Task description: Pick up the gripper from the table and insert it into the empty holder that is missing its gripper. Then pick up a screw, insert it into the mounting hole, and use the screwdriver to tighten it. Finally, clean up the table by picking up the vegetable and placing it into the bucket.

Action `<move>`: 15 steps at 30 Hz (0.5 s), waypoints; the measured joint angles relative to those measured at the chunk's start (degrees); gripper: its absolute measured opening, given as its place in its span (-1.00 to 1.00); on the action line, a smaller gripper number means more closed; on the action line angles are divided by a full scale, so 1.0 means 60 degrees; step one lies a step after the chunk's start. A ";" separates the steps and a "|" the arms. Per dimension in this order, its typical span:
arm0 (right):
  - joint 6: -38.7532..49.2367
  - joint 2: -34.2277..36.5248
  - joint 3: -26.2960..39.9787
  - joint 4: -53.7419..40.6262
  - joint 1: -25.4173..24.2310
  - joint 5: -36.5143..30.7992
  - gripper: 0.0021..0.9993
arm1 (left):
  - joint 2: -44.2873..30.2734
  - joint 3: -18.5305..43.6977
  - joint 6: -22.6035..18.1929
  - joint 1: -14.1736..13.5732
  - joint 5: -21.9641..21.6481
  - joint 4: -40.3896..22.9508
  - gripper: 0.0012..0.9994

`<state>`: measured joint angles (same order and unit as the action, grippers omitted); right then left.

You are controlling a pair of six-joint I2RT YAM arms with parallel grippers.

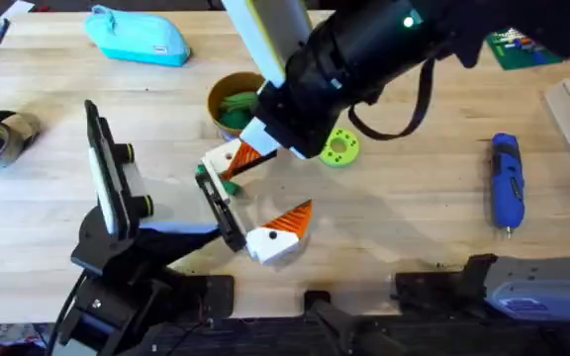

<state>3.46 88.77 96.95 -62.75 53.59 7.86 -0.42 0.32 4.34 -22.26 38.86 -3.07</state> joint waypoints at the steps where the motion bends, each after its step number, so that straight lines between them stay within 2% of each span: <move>1: 0.0000 0.0005 0.0000 0.0042 0.0031 0.0004 -0.99 | 0.0003 0.0000 0.0003 0.0000 0.0032 0.0000 0.98; 15: 0.0000 0.0771 0.0011 0.0178 0.0281 0.0029 -0.99 | 0.0000 0.0000 0.0003 0.0000 0.0101 -0.0004 0.98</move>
<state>3.46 93.40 97.01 -61.68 55.27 8.03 -0.43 0.32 4.36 -22.26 39.46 -3.09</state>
